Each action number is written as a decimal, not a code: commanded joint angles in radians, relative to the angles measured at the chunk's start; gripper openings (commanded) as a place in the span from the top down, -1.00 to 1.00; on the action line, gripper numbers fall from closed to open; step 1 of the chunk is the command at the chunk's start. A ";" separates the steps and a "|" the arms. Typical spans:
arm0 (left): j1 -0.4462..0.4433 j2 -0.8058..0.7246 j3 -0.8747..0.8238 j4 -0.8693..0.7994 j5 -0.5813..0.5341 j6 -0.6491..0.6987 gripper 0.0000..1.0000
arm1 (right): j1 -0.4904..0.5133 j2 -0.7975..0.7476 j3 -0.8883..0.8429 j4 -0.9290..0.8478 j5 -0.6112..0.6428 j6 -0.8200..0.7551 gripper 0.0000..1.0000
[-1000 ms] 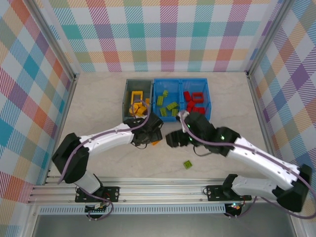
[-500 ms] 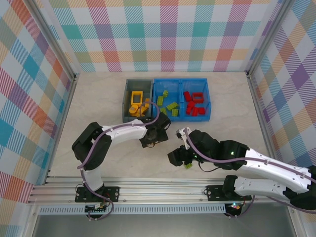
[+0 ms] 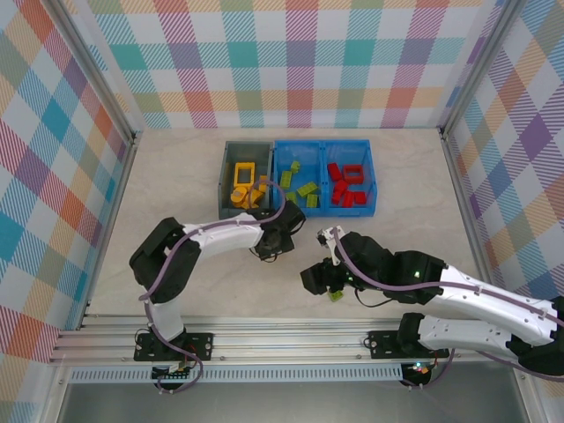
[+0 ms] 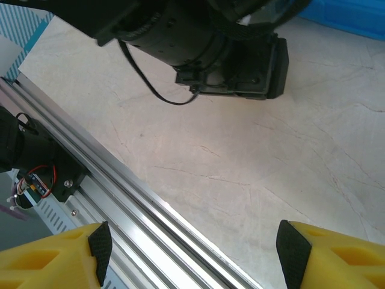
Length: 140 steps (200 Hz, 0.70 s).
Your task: Sort the legos into containers by color
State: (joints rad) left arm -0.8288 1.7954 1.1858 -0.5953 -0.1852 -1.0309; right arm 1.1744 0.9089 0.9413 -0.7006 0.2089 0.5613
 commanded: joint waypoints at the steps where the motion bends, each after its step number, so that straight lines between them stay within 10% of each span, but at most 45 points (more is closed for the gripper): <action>1: 0.019 -0.184 -0.008 -0.103 -0.119 0.033 0.08 | 0.008 0.012 0.003 0.009 0.011 -0.011 -0.46; 49: 0.248 -0.309 0.096 -0.240 -0.083 0.307 0.08 | 0.062 0.192 0.101 0.147 0.077 -0.089 -0.45; 140: 0.395 0.126 0.482 -0.304 -0.032 0.605 0.09 | 0.068 0.273 0.127 0.253 0.153 -0.051 -0.45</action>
State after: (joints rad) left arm -0.4427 1.8458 1.6157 -0.8413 -0.2432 -0.5014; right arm 1.2377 1.2144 1.0737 -0.4763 0.3256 0.4885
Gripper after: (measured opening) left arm 0.499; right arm 0.724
